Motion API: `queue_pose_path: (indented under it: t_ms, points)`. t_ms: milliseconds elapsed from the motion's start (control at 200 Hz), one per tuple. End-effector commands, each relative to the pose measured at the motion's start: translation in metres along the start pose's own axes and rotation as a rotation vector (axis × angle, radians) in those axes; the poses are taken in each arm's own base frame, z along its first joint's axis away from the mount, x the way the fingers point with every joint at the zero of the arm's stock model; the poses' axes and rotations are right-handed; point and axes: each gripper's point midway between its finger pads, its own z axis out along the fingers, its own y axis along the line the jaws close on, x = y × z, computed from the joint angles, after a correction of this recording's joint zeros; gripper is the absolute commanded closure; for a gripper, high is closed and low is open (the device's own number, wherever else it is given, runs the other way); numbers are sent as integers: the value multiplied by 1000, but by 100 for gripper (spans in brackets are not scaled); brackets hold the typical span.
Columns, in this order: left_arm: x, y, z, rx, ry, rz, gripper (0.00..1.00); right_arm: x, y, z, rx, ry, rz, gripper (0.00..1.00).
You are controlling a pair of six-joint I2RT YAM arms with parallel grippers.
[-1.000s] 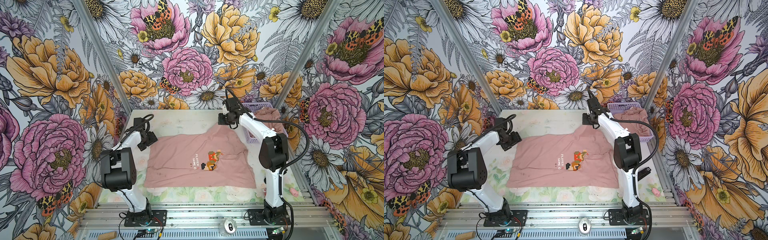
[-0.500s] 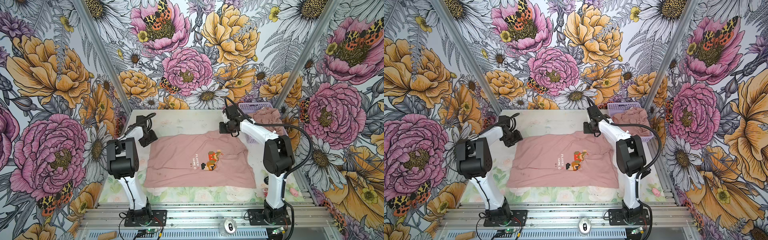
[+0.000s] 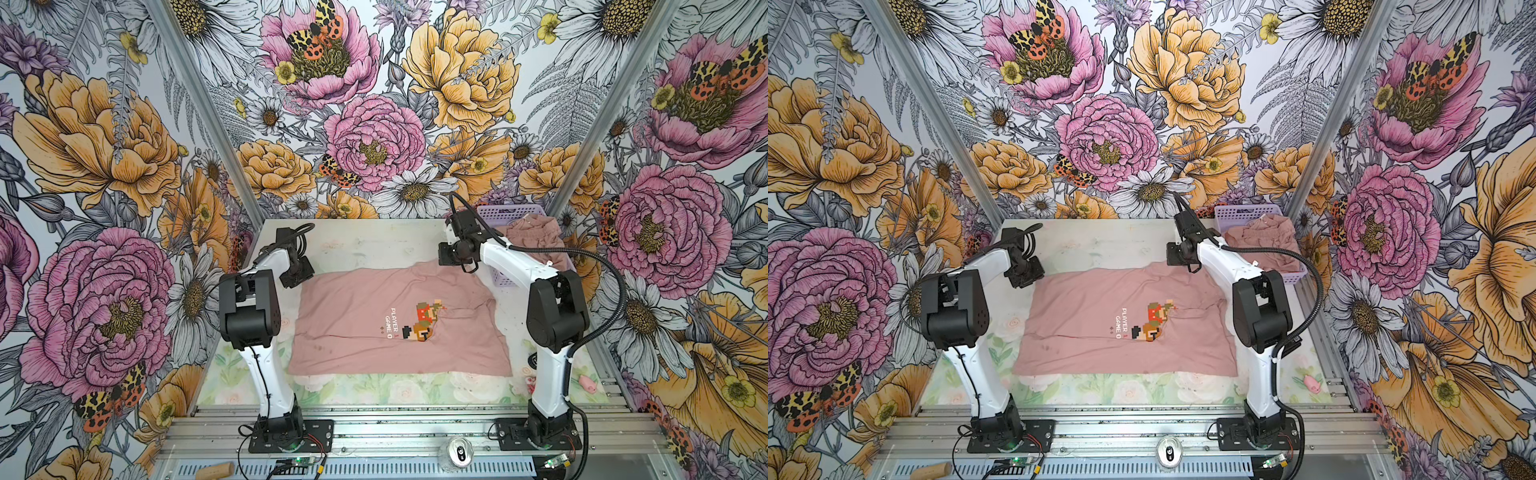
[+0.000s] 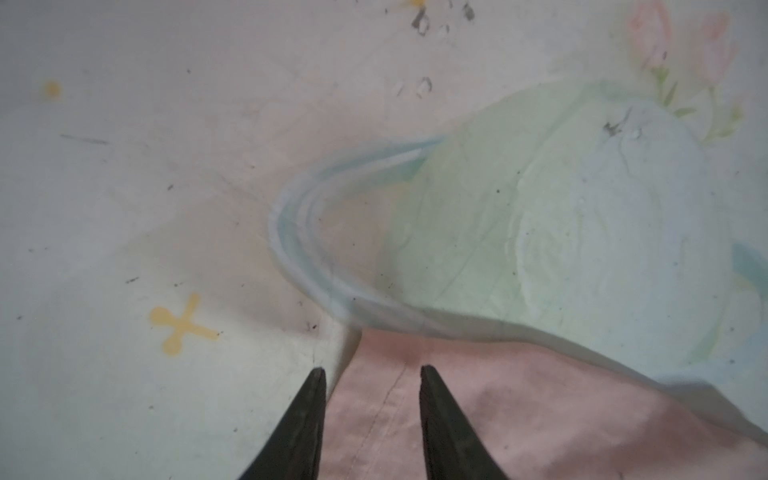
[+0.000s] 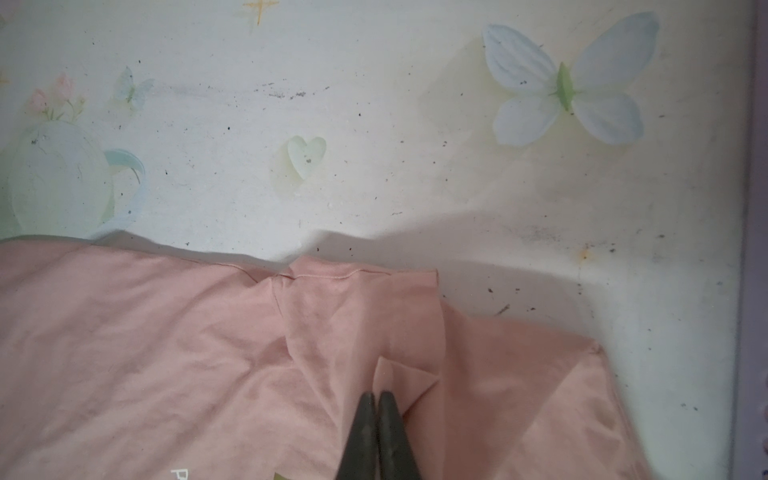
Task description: Fold and stack the mixed laundry pile
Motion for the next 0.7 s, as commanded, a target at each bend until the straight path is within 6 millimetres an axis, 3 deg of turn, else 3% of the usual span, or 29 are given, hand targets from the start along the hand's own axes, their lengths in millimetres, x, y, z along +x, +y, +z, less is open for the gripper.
queue_pose_path:
  t_ms: [0,210,330,450,691]
  points:
    - [-11,-4,7,-1,-25,-10,64,-21,9,-13,-10,-70,-18,100]
    - [-7,-4,16,-8,-7,-24,71,-22,9,-12,-8,-72,-21,100]
    - [-8,-6,15,-5,-11,-25,86,-22,9,-12,-8,-71,-25,100]
    - [-10,-11,5,5,-29,-20,100,-22,8,-12,-5,-72,-26,100]
    - [9,-15,-35,34,-58,-6,100,-19,4,-28,4,-88,-35,100]
